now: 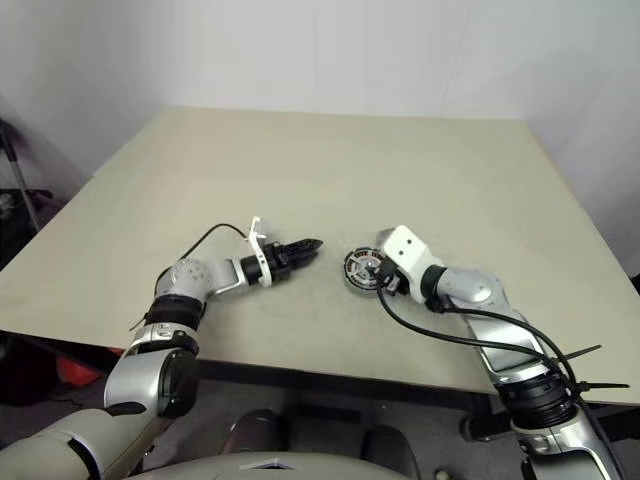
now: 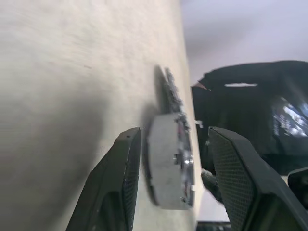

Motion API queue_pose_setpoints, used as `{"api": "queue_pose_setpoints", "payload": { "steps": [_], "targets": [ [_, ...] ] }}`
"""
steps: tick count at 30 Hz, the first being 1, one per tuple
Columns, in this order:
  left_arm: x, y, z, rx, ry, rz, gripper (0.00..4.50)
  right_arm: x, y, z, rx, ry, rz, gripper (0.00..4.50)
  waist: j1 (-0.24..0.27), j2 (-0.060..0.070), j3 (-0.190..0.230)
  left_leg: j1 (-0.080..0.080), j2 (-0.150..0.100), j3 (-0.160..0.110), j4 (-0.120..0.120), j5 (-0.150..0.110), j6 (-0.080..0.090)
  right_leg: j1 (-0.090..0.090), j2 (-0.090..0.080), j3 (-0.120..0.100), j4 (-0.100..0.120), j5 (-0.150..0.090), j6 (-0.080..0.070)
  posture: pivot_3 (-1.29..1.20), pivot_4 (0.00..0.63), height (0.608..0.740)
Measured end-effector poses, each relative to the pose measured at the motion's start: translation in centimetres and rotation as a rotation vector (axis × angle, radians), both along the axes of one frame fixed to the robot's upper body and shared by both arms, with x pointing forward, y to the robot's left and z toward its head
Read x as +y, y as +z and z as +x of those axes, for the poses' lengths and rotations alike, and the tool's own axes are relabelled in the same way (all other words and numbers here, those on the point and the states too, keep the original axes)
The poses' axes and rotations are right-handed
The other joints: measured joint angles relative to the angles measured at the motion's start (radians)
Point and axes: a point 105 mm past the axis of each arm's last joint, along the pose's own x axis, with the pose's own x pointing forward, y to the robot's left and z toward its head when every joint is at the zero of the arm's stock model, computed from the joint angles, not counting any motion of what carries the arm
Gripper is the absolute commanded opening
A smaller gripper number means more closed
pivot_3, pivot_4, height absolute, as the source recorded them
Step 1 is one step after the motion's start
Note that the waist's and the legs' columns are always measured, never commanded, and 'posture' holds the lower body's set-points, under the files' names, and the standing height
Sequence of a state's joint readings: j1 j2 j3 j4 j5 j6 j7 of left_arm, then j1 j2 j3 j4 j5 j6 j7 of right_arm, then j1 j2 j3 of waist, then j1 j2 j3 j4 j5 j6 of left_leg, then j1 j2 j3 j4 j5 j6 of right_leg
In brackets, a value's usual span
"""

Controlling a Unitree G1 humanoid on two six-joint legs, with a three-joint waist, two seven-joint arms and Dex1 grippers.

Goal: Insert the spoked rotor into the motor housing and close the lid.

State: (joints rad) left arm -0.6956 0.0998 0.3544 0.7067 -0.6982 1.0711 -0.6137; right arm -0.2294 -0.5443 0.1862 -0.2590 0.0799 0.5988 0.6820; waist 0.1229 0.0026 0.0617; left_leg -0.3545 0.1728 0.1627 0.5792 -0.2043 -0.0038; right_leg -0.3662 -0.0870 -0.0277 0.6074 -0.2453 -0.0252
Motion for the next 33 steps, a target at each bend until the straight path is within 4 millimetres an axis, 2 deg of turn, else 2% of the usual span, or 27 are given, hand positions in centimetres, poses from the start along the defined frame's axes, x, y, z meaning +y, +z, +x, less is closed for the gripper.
{"api": "queue_pose_setpoints", "payload": {
  "steps": [1,4,10,15,18,20,22,25,29,33],
  "targets": [
    [0.1,-0.1,0.0,0.001,0.005,0.004,2.33,0.2,-0.7,0.1,0.020,-0.011,0.013,1.88,-0.001,0.000,0.000,0.000,0.000,0.000,0.000,0.000,-0.001,0.000,0.000,0.000,0.000,0.000,0.000,0.00,0.000,0.740],
    [0.4,-0.4,0.0,0.008,0.022,0.016,2.33,0.4,-0.9,0.3,0.003,-0.013,0.015,1.88,-0.002,-0.001,0.000,0.003,0.000,0.000,0.000,0.000,-0.001,0.003,0.000,0.000,0.000,0.000,0.000,0.00,0.000,0.740],
    [1.0,-1.0,-0.1,0.024,0.049,0.024,2.33,-0.3,-0.3,-0.3,0.004,0.018,-0.016,1.88,0.001,-0.001,0.000,0.003,0.000,0.000,-0.001,0.000,-0.001,0.003,0.000,0.000,0.000,0.000,0.000,0.00,0.000,0.740],
    [1.0,-0.9,0.0,-0.001,0.056,0.042,2.33,0.1,3.6,-1.1,-0.051,0.123,0.050,1.88,0.001,-0.001,0.000,0.002,0.000,0.000,-0.001,0.000,-0.001,0.002,0.000,0.000,0.000,0.000,0.000,0.00,0.000,0.740],
    [0.9,-0.8,0.1,-0.073,0.029,0.136,2.33,-1.3,5.6,-1.2,-0.090,0.181,-0.043,1.88,0.002,-0.002,0.000,0.003,0.000,0.000,-0.001,0.000,0.000,0.003,0.000,0.000,0.000,0.000,0.000,0.00,0.000,0.740],
    [1.2,-0.7,0.1,-0.138,0.009,0.221,2.33,-3.0,5.1,-1.5,-0.077,0.225,-0.197,1.88,0.003,-0.002,0.000,0.003,0.000,0.000,-0.001,0.000,-0.001,0.003,0.000,0.000,-0.001,0.000,0.001,0.00,0.000,0.740],
    [1.9,-0.2,0.3,-0.232,-0.016,0.342,2.36,-5.0,3.8,-2.1,-0.014,0.294,-0.363,2.45,0.003,-0.002,0.000,0.003,0.001,0.000,-0.002,0.000,-0.001,0.002,0.000,0.000,-0.001,0.000,0.001,0.00,0.000,0.740],
    [2.3,0.7,0.4,-0.360,-0.057,0.458,2.36,-5.3,2.7,-2.4,0.023,0.394,-0.441,3.43,-0.007,-0.002,0.001,0.000,0.002,0.000,-0.002,0.000,-0.001,-0.001,0.001,0.000,0.000,0.000,0.001,0.00,0.000,0.740],
    [2.0,2.1,0.4,-0.498,-0.103,0.534,2.36,-4.0,3.0,-1.0,-0.051,0.507,-0.531,3.43,-0.021,-0.001,0.000,-0.006,0.002,0.000,0.002,0.002,0.003,-0.006,0.001,0.000,0.003,0.000,0.000,0.00,0.000,0.740],
    [2.3,2.2,0.4,-0.523,-0.095,0.555,2.36,-2.8,2.2,-0.1,-0.076,0.566,-0.552,3.43,-0.027,-0.001,0.000,-0.009,0.002,0.000,0.004,0.001,0.006,-0.008,0.001,-0.001,0.003,0.000,0.000,0.00,0.000,0.740]
  ]
}}
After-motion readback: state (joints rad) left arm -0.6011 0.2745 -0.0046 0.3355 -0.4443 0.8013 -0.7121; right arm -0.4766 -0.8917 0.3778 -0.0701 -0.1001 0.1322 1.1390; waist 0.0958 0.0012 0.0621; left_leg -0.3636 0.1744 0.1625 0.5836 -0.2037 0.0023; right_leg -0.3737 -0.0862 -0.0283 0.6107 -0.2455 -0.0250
